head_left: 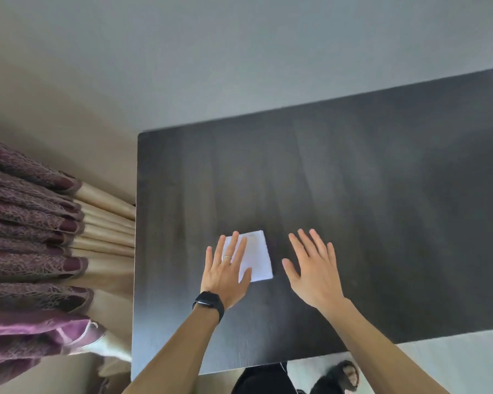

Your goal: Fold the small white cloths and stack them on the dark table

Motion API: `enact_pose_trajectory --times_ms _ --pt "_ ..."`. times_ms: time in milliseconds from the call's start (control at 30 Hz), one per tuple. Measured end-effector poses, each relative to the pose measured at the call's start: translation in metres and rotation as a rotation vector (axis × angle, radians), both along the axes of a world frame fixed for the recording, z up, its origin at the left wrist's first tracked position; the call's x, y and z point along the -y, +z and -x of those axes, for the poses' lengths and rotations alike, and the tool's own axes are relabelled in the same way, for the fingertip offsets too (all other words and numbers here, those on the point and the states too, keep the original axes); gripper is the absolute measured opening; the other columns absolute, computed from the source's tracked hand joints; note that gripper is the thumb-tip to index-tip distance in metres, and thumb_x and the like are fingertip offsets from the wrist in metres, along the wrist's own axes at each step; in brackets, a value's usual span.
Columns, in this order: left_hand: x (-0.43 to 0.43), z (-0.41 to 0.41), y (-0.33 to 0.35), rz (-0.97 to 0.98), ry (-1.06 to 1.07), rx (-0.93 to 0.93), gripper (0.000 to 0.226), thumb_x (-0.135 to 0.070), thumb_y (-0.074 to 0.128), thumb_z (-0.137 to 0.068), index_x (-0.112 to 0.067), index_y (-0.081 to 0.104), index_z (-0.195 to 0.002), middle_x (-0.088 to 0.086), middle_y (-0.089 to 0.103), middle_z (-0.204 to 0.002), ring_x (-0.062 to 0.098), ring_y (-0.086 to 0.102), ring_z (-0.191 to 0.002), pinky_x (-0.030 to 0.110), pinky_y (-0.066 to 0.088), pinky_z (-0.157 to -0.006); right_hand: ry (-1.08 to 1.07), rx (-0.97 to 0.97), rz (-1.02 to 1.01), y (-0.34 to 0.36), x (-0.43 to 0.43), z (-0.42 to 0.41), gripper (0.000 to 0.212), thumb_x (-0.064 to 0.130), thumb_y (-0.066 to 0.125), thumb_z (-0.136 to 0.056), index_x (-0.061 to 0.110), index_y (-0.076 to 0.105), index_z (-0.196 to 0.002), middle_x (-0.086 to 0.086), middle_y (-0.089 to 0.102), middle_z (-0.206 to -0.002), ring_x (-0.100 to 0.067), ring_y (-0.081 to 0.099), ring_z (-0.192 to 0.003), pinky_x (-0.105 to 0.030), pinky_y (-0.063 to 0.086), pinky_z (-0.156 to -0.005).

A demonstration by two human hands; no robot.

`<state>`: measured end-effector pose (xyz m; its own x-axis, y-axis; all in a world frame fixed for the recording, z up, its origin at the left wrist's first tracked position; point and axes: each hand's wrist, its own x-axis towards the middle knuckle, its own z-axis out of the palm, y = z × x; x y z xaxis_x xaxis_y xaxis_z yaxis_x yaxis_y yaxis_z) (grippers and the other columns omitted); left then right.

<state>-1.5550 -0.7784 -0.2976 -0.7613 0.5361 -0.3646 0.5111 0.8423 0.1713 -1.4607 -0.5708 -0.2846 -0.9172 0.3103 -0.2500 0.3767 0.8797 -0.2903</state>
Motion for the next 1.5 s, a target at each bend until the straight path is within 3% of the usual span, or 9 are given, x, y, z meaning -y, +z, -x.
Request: enact_pose_trajectory --times_ms 200,400,633,900,1333,1500 --pt "-0.139 -0.064 0.072 -0.162 -0.18 0.074 0.066 -0.045 0.039 -0.098 -0.038 0.008 -0.156 -0.01 0.004 -0.165 0.022 -0.001 -0.152 0.046 0.002 -0.122 -0.347 -0.269 0.025 0.089 -0.095 -0.13 0.049 0.051 0.04 -0.095 0.031 0.056 -0.136 0.005 0.047 -0.149 -0.019 0.026 -0.147 -0.052 0.025 -0.117" --pt "-0.343 -0.217 0.18 -0.449 -0.565 0.017 0.064 -0.051 0.04 -0.097 -0.044 0.012 -0.154 -0.01 0.009 -0.164 0.02 -0.002 -0.152 0.045 0.002 -0.123 -0.721 -0.434 -0.2 0.184 -0.209 -0.327 0.058 0.061 0.026 -0.093 0.035 0.054 -0.137 0.008 0.045 -0.151 -0.016 0.025 -0.148 -0.049 0.025 -0.119" --pt "-0.518 -0.45 0.301 -0.751 -0.99 -0.082 0.062 -0.055 0.042 -0.094 -0.044 0.024 -0.152 -0.008 0.018 -0.163 0.021 0.005 -0.152 0.048 0.007 -0.12 -1.091 -0.707 -0.613 0.281 -0.292 -0.577 0.043 0.048 0.046 -0.096 0.027 0.063 -0.13 0.0 0.056 -0.142 -0.026 0.034 -0.142 -0.053 0.036 -0.11" --pt "-0.645 -0.654 0.375 -0.972 -1.261 -0.043 0.064 -0.062 0.031 -0.089 -0.045 0.028 -0.15 -0.008 0.022 -0.162 0.019 0.01 -0.151 0.051 0.014 -0.121 -1.403 -0.697 -0.836 0.354 -0.345 -0.785 0.042 0.051 0.044 -0.095 0.034 0.06 -0.13 0.005 0.053 -0.144 -0.02 0.027 -0.144 -0.048 0.032 -0.113" --pt "-0.876 -0.899 0.398 -1.05 -1.492 0.081 0.058 -0.053 0.042 -0.097 -0.044 0.024 -0.152 -0.011 0.019 -0.162 0.017 0.011 -0.15 0.041 0.01 -0.12 -1.604 -0.483 -1.021 0.38 -0.508 -1.018 0.045 0.051 0.041 -0.095 0.032 0.06 -0.13 0.007 0.058 -0.138 -0.023 0.038 -0.138 -0.049 0.032 -0.112" --pt "-0.959 -0.985 0.399 -1.022 -1.552 0.114 0.061 -0.056 0.037 -0.094 -0.044 0.023 -0.152 -0.01 0.022 -0.161 0.017 0.015 -0.149 0.046 0.018 -0.12 -1.69 -0.453 -1.022 0.379 -0.566 -1.102 0.046 0.054 0.04 -0.094 0.033 0.06 -0.13 0.011 0.059 -0.136 -0.02 0.04 -0.138 -0.046 0.033 -0.11"
